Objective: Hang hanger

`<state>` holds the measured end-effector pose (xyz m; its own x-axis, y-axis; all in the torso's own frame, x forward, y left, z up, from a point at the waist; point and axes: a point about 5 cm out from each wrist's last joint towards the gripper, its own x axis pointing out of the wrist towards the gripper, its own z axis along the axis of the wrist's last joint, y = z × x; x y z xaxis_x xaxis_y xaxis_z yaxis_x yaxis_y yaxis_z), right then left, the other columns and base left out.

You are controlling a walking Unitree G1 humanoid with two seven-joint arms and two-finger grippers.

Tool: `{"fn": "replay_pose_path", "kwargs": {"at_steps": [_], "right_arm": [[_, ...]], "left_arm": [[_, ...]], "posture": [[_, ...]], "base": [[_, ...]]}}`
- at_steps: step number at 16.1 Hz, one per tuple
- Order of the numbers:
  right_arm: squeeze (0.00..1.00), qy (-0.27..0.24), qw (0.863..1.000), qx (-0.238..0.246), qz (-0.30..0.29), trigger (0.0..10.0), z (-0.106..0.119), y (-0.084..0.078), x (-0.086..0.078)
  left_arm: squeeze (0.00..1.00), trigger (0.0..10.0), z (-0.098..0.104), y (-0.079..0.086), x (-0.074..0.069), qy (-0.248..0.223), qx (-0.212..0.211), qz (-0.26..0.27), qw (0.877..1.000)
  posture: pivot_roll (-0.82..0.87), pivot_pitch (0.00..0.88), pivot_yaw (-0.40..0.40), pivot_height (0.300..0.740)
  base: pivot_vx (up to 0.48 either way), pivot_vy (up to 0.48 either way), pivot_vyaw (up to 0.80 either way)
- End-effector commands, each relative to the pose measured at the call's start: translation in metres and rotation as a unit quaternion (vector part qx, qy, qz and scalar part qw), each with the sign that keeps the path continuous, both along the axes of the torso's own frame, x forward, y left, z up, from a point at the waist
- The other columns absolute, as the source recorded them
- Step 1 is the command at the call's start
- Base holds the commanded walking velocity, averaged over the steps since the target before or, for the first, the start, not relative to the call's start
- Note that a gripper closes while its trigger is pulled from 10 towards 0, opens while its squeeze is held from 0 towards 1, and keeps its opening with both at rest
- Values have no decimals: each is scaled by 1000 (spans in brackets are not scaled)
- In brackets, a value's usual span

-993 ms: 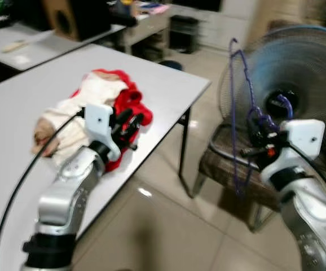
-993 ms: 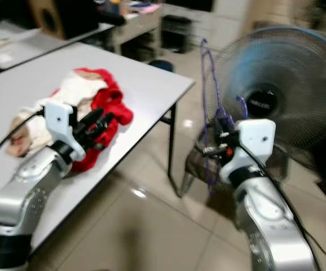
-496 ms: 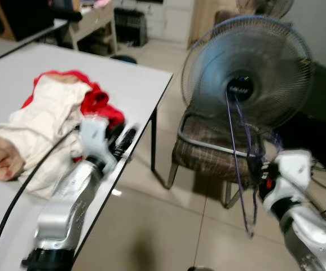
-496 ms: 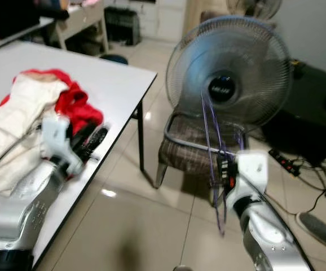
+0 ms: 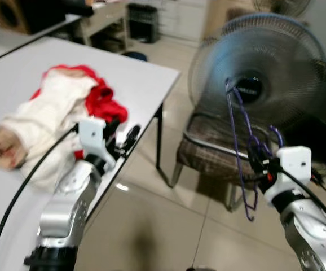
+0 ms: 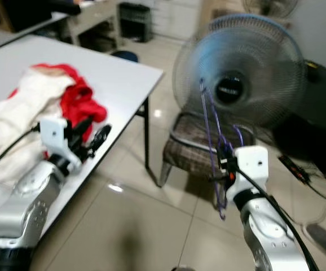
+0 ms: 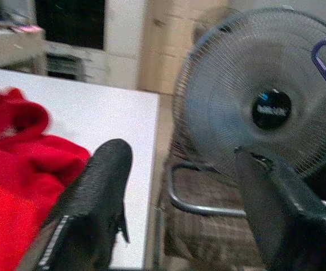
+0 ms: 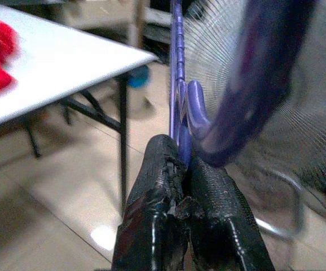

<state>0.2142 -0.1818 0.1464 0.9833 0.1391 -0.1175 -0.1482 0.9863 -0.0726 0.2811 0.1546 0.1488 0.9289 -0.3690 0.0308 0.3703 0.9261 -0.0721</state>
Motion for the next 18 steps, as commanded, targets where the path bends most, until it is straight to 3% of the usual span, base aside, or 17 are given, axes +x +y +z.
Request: {"fn": "replay_pose_path", "kwargs": {"at_steps": [1,7,8,9,14,18], "right_arm": [[0,-28,1000,-7,13,10000,11,1,2],[0,-19,999,-21,36,10000,6,0,5],[0,-15,999,-12,26,10000,5,-3,5],[0,-11,1000,4,15,10000,4,-6,6],[0,3,1000,0,5,10000,0,-12,4],[0,7,999,-35,-10,10000,3,-16,-7]], "left_arm": [[1000,10000,4,-1,0,-11,-3,2,1000],[1000,10000,2,-2,0,-12,-5,10,1000],[835,10000,1,-2,0,-8,-1,15,1000],[494,10000,0,-2,1,-9,7,18,1000],[431,10000,-6,-14,6,-18,27,7,999],[435,10000,-3,-23,16,-18,26,5,999]], "posture": [[-67,0,-20,740],[-61,0,-33,740],[-61,0,-33,740],[-61,0,-33,740],[-78,0,-28,740],[-122,0,-4,740]], "base": [[0,-480,800],[0,-400,800],[0,0,0],[0,0,0],[0,0,0],[349,0,0]]}}
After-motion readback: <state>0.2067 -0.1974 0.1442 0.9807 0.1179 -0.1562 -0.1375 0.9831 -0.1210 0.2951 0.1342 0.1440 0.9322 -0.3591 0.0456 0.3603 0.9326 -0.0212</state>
